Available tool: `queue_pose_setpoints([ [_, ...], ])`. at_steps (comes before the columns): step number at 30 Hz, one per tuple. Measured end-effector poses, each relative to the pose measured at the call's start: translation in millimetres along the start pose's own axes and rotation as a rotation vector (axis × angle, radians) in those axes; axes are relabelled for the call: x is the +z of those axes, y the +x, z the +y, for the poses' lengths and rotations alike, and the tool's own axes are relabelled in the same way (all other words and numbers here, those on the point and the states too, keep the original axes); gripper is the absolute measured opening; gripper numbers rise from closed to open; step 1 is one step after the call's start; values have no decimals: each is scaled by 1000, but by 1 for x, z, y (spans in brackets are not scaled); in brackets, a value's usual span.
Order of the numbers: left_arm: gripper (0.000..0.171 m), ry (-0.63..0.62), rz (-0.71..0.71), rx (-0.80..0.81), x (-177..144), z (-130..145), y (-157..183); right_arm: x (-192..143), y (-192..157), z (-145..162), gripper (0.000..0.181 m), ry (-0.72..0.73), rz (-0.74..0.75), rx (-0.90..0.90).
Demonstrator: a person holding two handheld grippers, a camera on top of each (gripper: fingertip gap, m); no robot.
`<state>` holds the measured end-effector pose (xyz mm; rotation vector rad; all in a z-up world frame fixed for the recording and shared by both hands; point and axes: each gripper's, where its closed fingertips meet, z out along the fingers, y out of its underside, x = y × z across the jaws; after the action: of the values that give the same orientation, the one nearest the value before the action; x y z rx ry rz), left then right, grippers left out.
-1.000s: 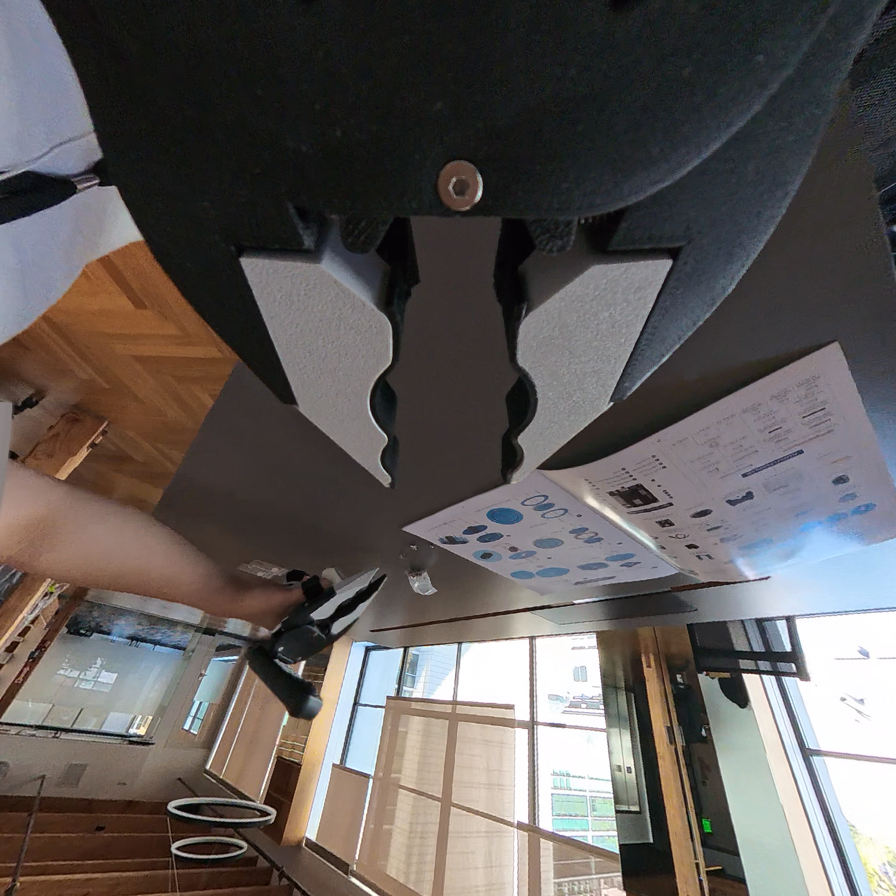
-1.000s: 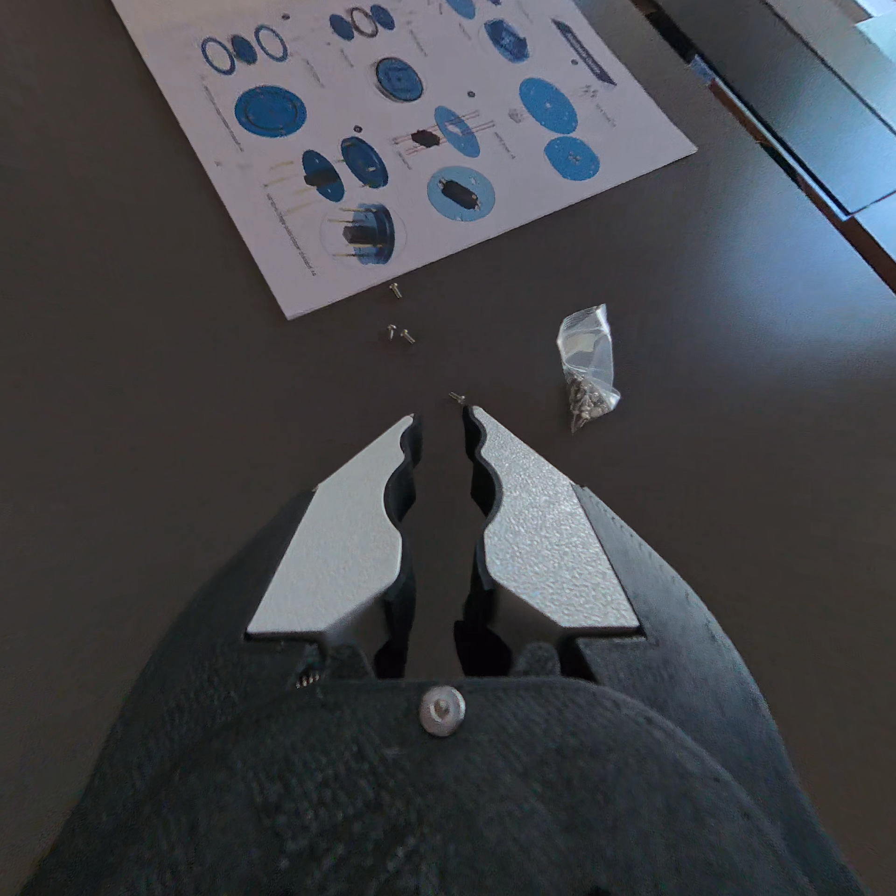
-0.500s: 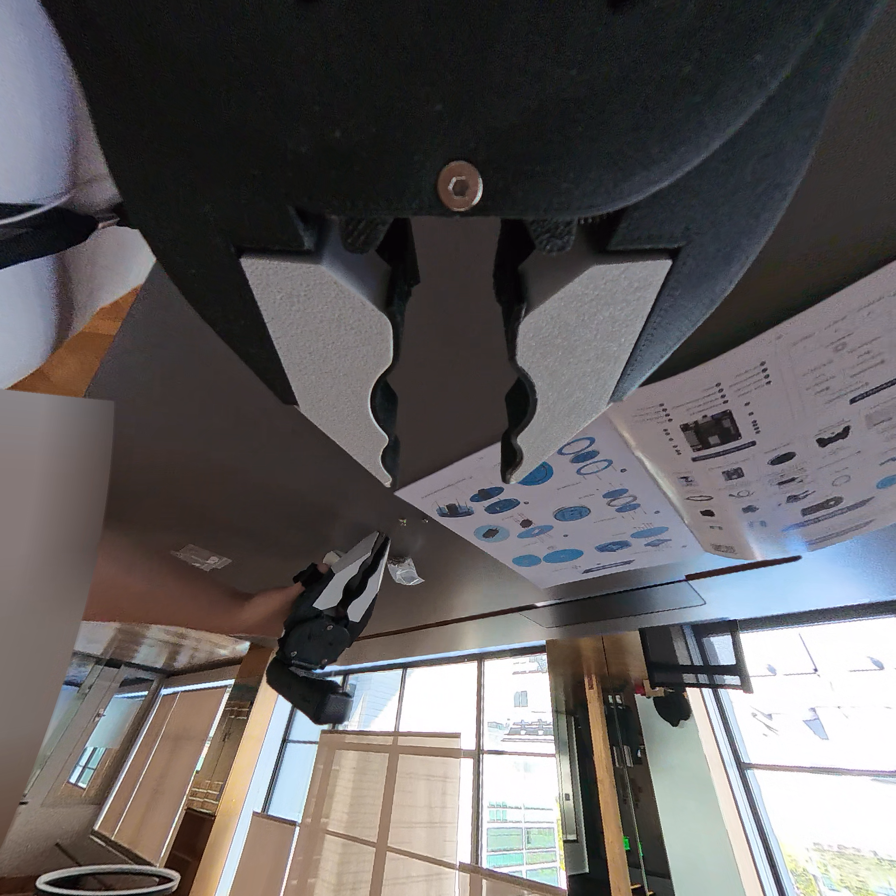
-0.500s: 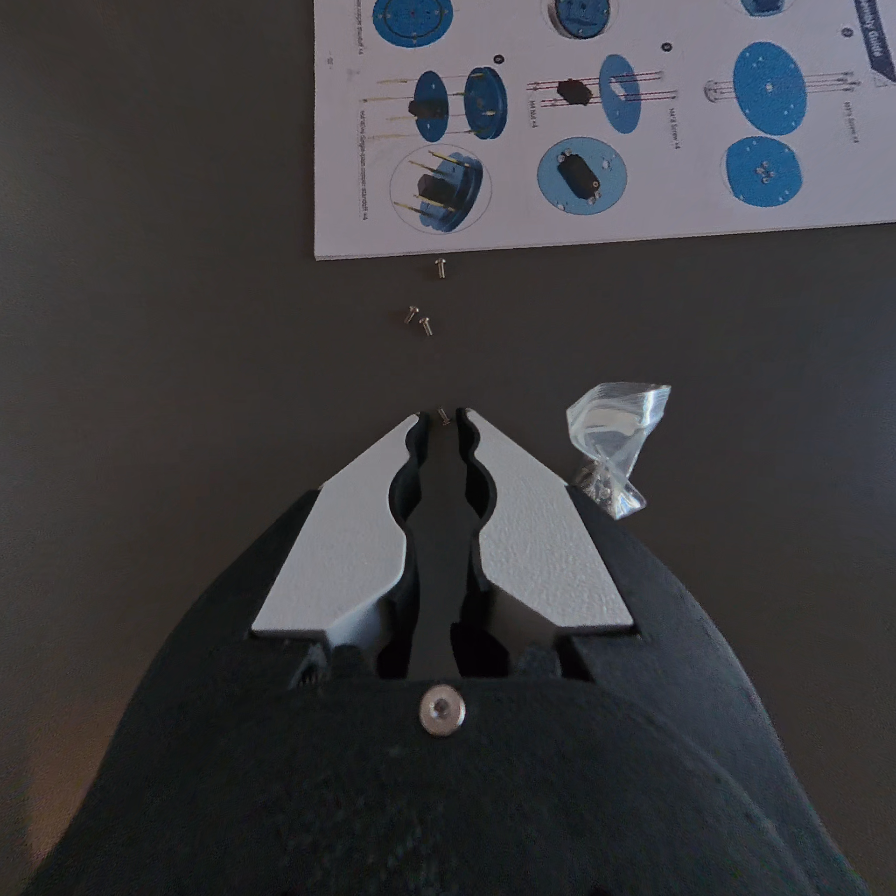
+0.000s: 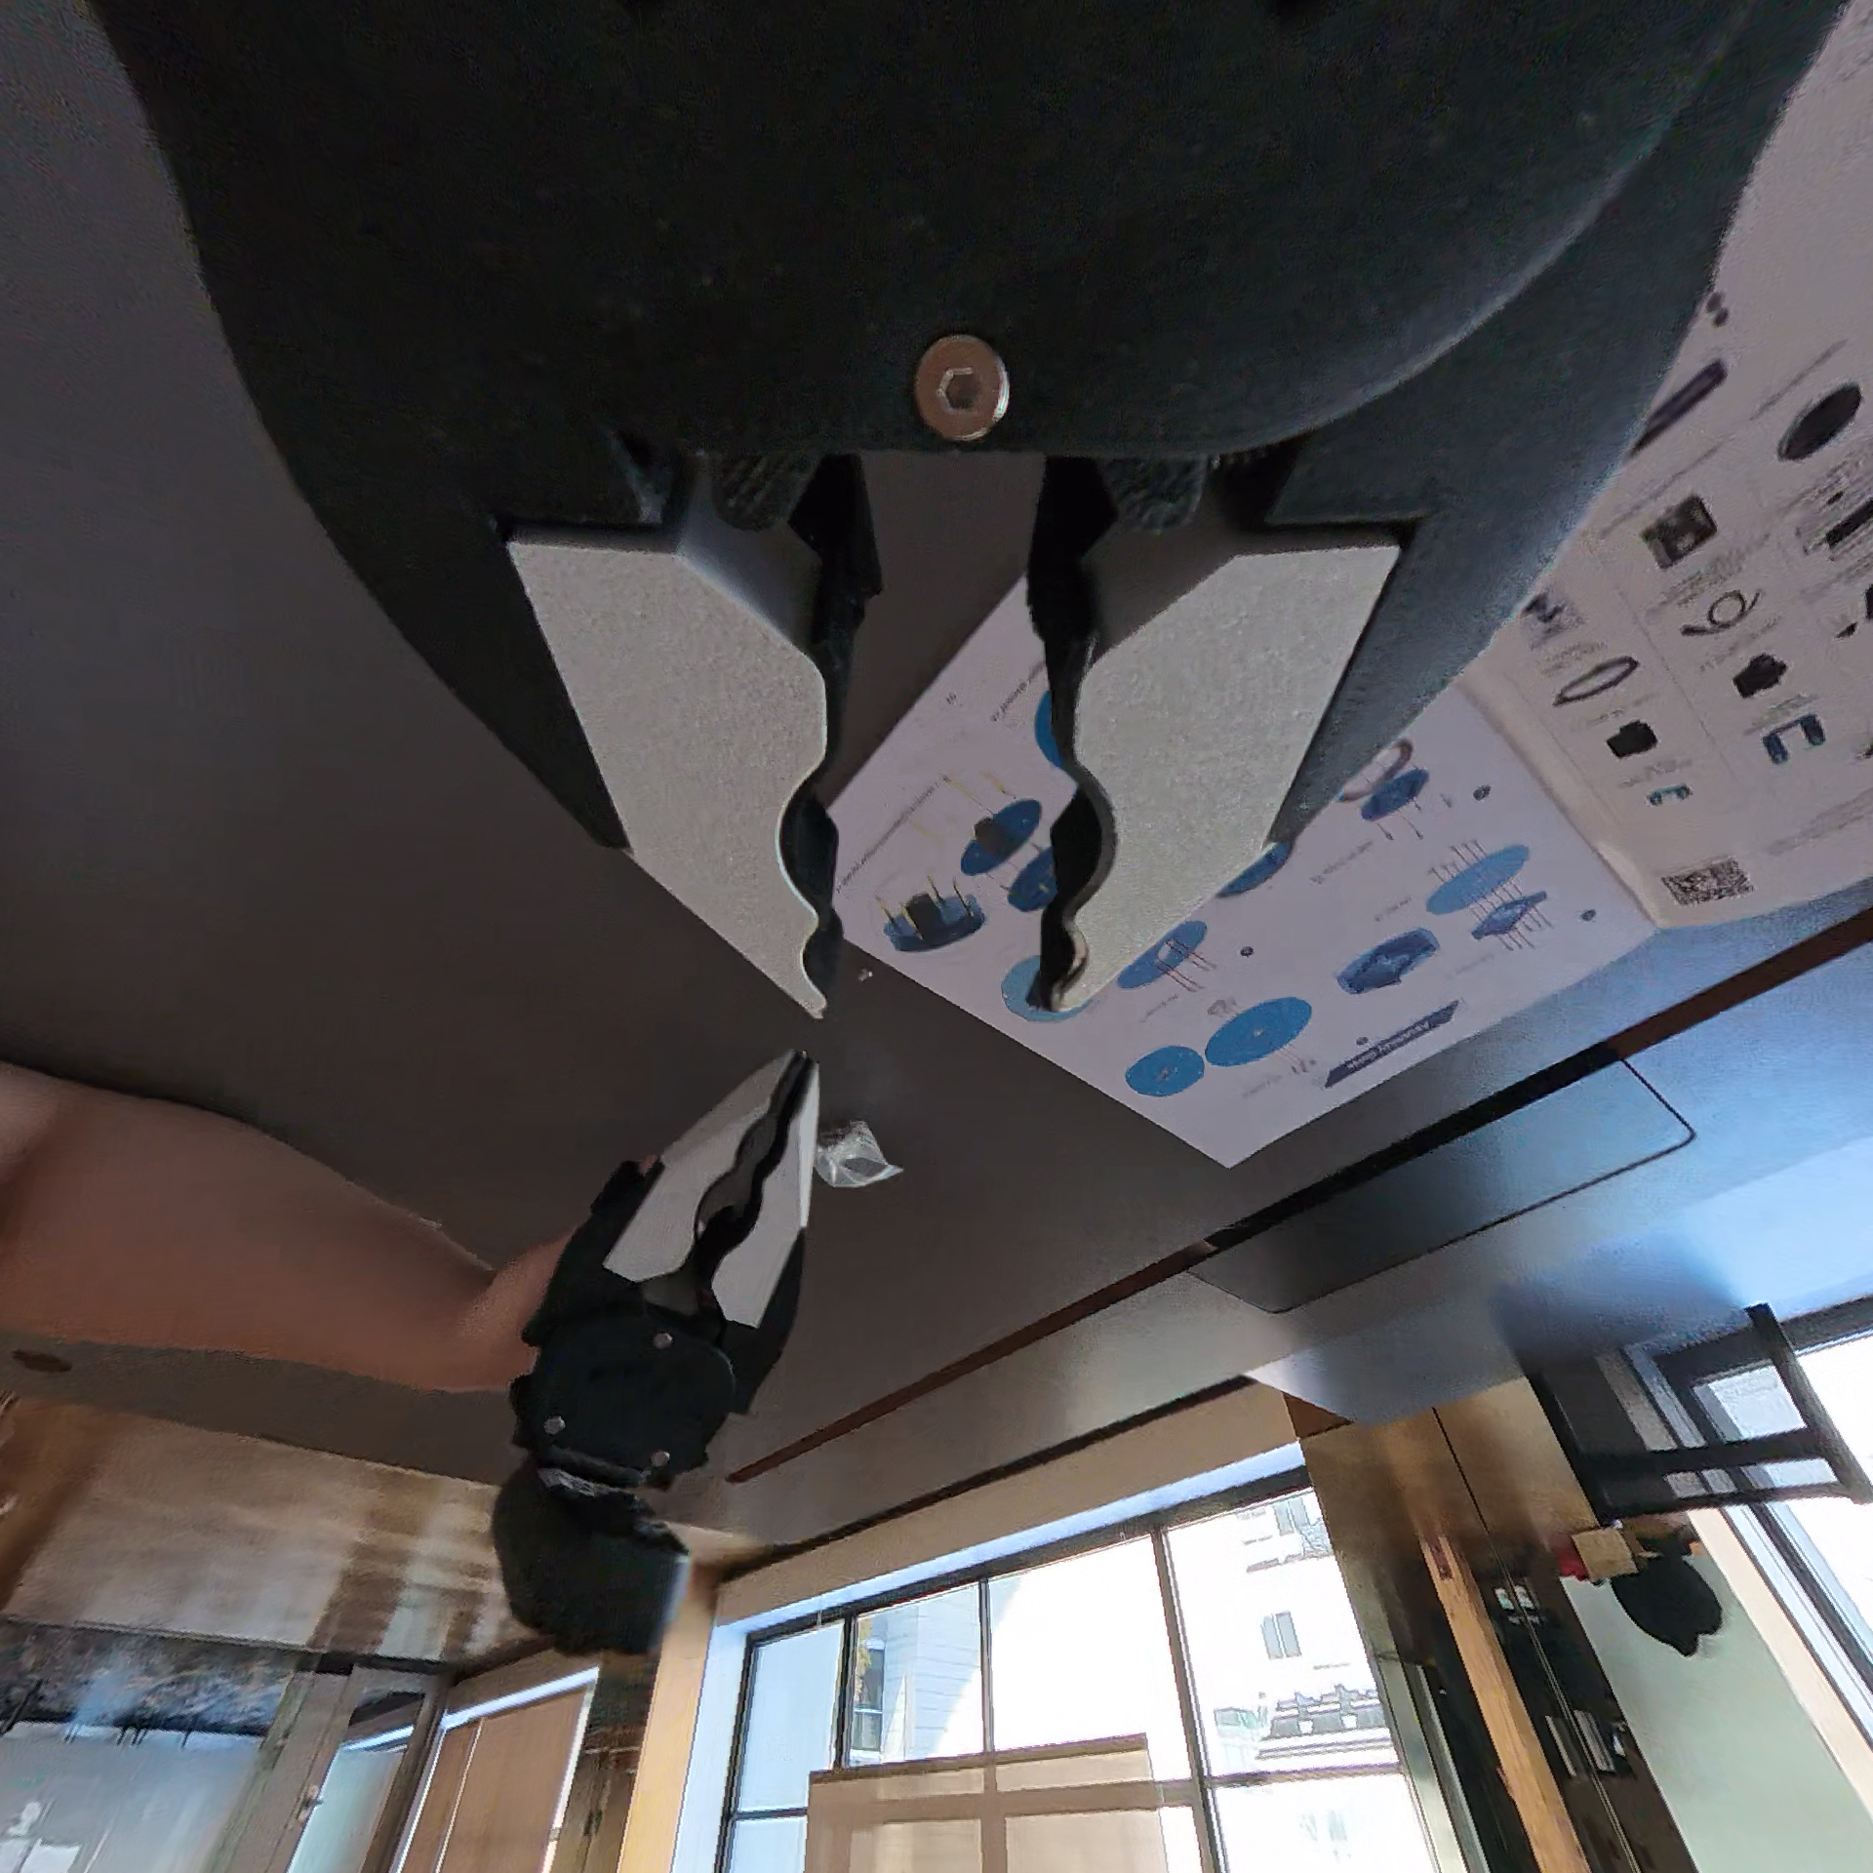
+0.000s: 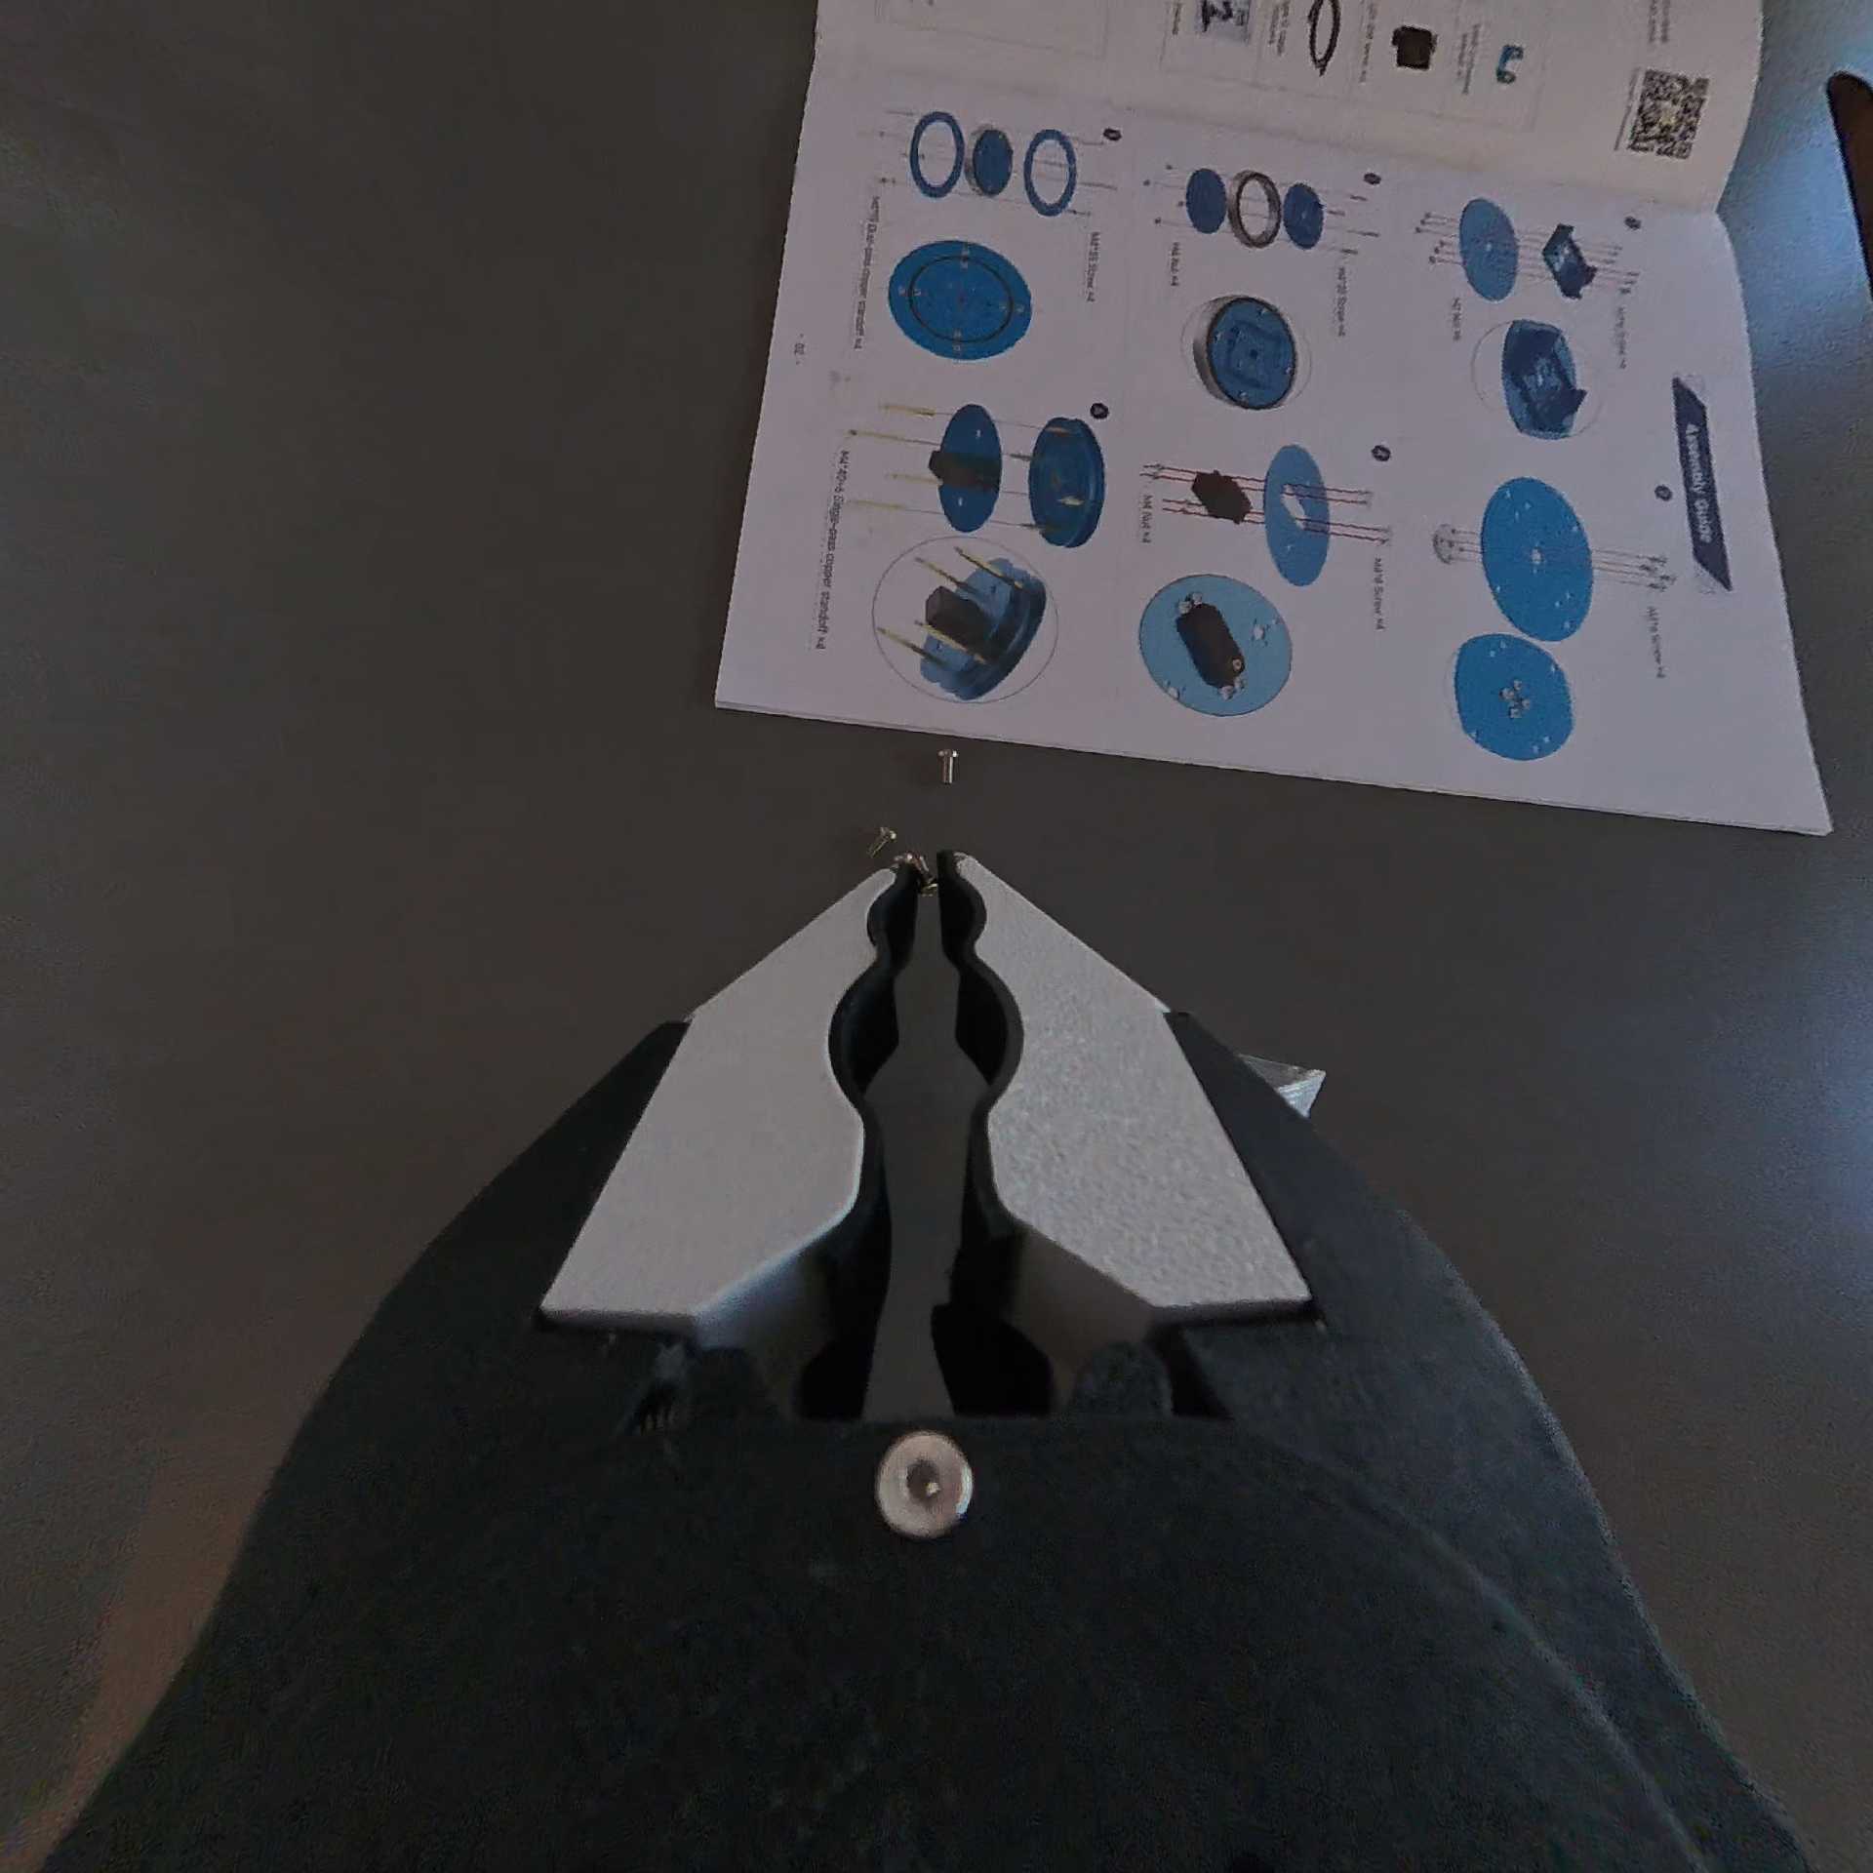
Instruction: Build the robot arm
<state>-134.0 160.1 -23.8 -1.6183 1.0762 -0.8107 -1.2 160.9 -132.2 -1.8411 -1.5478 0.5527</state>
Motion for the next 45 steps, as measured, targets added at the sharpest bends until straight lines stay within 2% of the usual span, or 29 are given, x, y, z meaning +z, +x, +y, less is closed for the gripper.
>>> queue_pose_setpoints([
  [2,35,-9,35,-47,15,-7,-10,-4,3,-4,4,22,53,-53],
  [5,32,-25,84,-133,37,-4,-21,-12,9,-22,3,125,146,-105],
  [8,24,-11,168,-258,53,16,-13,-17,12,-50,3,243,277,-209],
  [12,22,-3,292,-406,65,33,11,-9,3,-87,3,301,415,-444],
  [17,22,14,374,-471,69,34,22,4,-6,-95,2,292,466,-562],
  [23,21,42,332,-421,69,29,21,11,-13,-95,0,290,424,-562],
  [27,19,-51,220,-356,63,44,-1,12,-9,-85,0,258,411,-520],
  [31,17,-174,99,-334,40,59,-39,21,-5,-69,1,243,324,-333],
  [34,17,-113,27,-356,23,45,-61,50,-9,-66,18,157,125,-73],
  [37,18,-48,-3,-359,13,34,-70,76,-3,-85,18,111,-13,59],
  [41,18,-54,-23,-325,11,36,-74,103,0,-97,20,47,-140,6],
  [42,18,-61,-21,-317,12,37,-73,107,-7,-97,19,35,-183,-72],
  [45,18,-83,-14,-303,16,42,-71,113,-6,-89,19,-47,-188,-256],
])
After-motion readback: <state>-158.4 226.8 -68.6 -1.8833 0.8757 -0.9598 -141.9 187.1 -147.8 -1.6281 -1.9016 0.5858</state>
